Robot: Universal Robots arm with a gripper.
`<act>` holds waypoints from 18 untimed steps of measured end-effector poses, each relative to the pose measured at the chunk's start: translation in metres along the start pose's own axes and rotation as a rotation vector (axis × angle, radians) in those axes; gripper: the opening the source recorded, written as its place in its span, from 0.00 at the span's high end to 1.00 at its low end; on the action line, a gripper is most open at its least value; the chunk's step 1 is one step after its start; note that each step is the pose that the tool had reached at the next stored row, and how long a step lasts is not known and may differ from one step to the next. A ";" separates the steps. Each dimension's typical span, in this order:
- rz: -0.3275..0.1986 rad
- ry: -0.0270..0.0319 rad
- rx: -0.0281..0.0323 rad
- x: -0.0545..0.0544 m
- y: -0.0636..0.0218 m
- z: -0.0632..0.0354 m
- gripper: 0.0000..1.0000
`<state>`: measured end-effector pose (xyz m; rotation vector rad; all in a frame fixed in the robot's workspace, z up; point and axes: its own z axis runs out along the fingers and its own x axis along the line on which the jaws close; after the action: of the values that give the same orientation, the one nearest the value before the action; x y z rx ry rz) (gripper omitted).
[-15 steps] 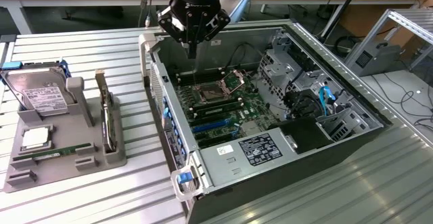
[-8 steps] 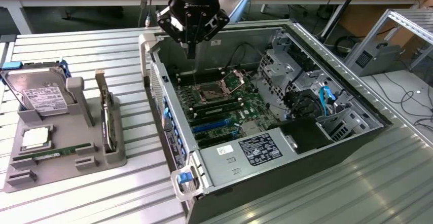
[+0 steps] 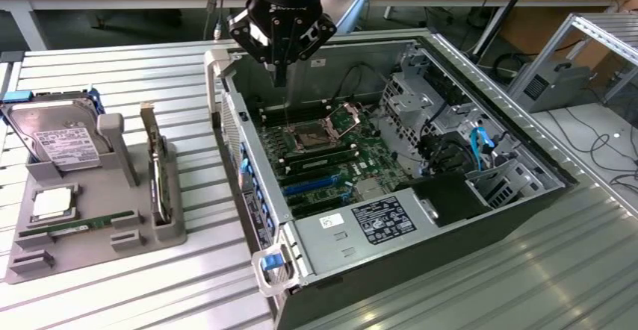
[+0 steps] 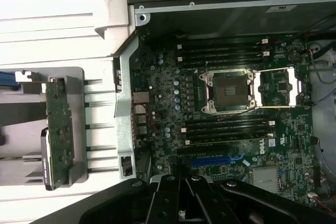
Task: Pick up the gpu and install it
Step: 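Reach for the gpu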
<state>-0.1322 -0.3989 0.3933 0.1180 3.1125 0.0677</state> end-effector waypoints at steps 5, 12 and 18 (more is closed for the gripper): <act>0.000 0.0000 0.0000 0.000 0.0000 0.0000 0.89; 0.000 0.0000 0.0000 0.002 -0.0002 -0.0001 0.89; 0.000 0.0000 0.0001 0.004 -0.0003 -0.0001 0.89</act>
<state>-0.1363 -0.3989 0.3933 0.1179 3.1125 0.0676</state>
